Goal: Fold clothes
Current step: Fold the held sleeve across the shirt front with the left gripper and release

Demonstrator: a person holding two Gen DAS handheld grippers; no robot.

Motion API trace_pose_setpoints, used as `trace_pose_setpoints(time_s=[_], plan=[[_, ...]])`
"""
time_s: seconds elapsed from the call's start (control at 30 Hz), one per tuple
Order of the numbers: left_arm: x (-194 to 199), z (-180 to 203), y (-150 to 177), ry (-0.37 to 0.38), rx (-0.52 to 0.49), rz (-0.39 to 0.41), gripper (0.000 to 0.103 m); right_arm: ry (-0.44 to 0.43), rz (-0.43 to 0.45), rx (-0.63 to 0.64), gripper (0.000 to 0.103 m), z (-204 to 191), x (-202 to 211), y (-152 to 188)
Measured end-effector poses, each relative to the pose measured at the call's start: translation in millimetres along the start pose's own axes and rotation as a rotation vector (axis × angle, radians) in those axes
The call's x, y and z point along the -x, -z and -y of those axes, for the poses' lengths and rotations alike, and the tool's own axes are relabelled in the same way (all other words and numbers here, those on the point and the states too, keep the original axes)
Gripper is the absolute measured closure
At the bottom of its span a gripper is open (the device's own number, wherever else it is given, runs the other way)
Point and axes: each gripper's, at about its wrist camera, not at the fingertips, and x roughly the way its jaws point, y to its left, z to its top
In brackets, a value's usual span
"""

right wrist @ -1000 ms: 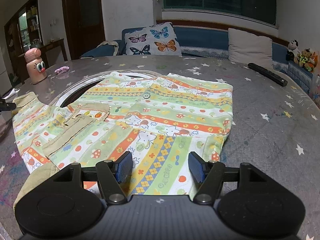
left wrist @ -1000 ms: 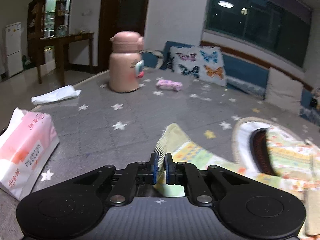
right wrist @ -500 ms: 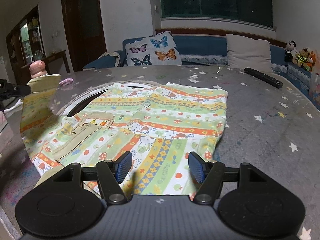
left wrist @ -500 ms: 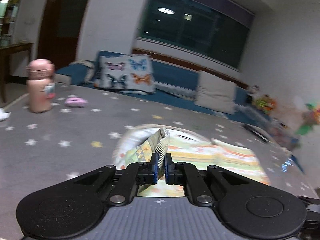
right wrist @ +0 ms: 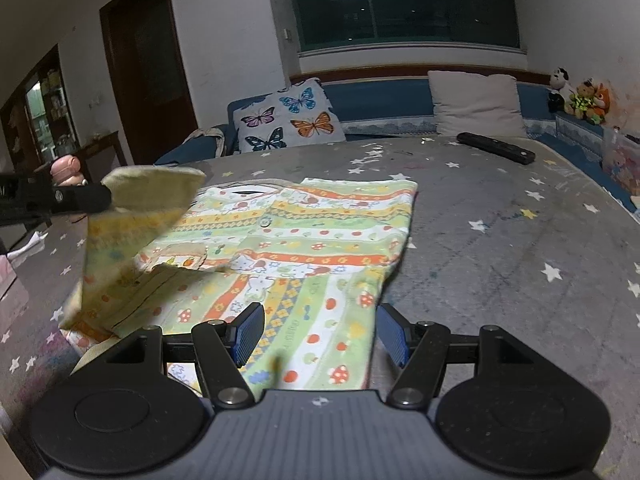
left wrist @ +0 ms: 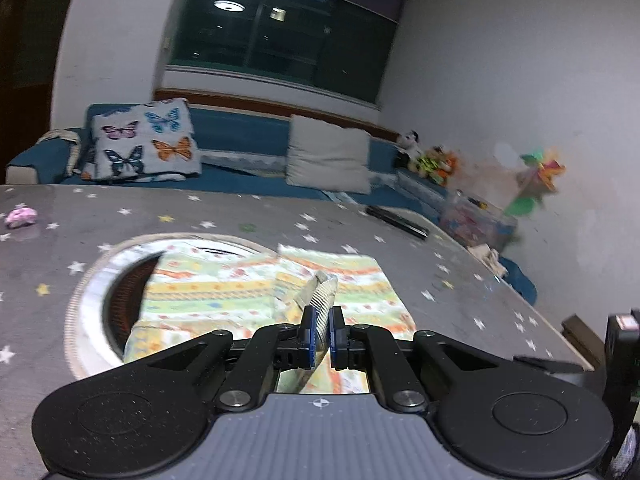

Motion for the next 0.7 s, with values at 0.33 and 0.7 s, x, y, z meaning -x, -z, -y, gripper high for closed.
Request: trace_pose_setpoints(time_s=[0.33,0.7], plan=[[-24.4,17.1,18.3,0.056,-0.012,-0.045,0.096,0.013,-0.003,-0.032,0.04,6.5,2.1,4.0],[-40.5,25.8,28.1,0.077,0.007,-0.054,0.096,0.024,-0.011,-0.041,0.04,7.6,1.4,5.0]])
